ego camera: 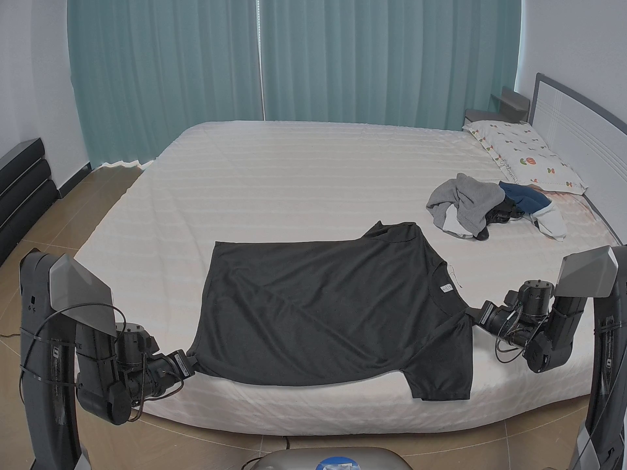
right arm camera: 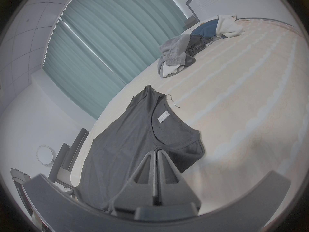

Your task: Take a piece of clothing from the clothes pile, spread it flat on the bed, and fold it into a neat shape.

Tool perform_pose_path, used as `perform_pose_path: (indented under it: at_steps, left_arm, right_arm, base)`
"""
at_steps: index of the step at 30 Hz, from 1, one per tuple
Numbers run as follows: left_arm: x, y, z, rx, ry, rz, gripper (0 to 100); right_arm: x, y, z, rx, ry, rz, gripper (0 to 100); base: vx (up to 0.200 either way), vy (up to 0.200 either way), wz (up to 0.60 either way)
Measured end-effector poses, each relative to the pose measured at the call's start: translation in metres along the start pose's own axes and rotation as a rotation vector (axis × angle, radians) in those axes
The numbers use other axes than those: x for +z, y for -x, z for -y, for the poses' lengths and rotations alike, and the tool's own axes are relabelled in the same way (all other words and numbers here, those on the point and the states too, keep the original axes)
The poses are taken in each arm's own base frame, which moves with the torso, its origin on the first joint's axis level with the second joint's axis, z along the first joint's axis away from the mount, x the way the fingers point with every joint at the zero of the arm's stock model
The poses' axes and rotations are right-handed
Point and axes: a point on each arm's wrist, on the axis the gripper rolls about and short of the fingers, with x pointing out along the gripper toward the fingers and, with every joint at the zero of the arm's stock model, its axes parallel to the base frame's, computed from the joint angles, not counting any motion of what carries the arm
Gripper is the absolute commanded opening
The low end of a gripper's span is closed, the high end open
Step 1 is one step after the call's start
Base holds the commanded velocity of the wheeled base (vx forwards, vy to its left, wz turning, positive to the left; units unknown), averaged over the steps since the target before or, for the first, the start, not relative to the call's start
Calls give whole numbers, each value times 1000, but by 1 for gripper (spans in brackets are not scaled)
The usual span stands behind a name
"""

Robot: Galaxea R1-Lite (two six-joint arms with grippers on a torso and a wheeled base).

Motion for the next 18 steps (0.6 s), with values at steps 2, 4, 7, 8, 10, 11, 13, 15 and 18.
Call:
perform_pose_path:
  at_steps: [2,4,7,8,10,11,13,15,18]
  left_arm:
    - [0,0,0,0,-1,0,0]
    - [0,0,0,1,0,-1,0]
    - [0,0,0,0,-1,-1,0]
    - [0,0,0,0,-1,-1,0]
    - [-1,0,0,0,-3,-3,0]
    - [-1,0,0,1,-3,-3,0]
    - [-1,0,0,2,-4,-4,0]
    - [-1,1,0,3,-4,-6,0]
    - [-2,1,0,3,-5,-8,0]
  right_arm:
    - [-3,-1,1,-1,0,-7,0]
    - [-6,-2,2,-1,-1,-14,100]
    - [-8,-3,4,-12,-4,-11,100]
    - [-8,-3,5,-18,-6,-9,100]
    - [-7,-1,9,-33,-14,-5,100]
    - [-6,1,11,-40,-19,-5,100]
    - [-7,6,15,-51,-29,-14,100]
    - [-9,11,16,-41,-38,-36,100]
    - [-13,22,15,13,-47,-97,100]
  base:
    - [0,0,0]
    - [0,0,0]
    - [0,0,0]
    - [0,0,0]
    - [0,0,0]
    - [0,0,0]
    - [0,0,0]
    - [0,0,0]
    - [0,0,0]
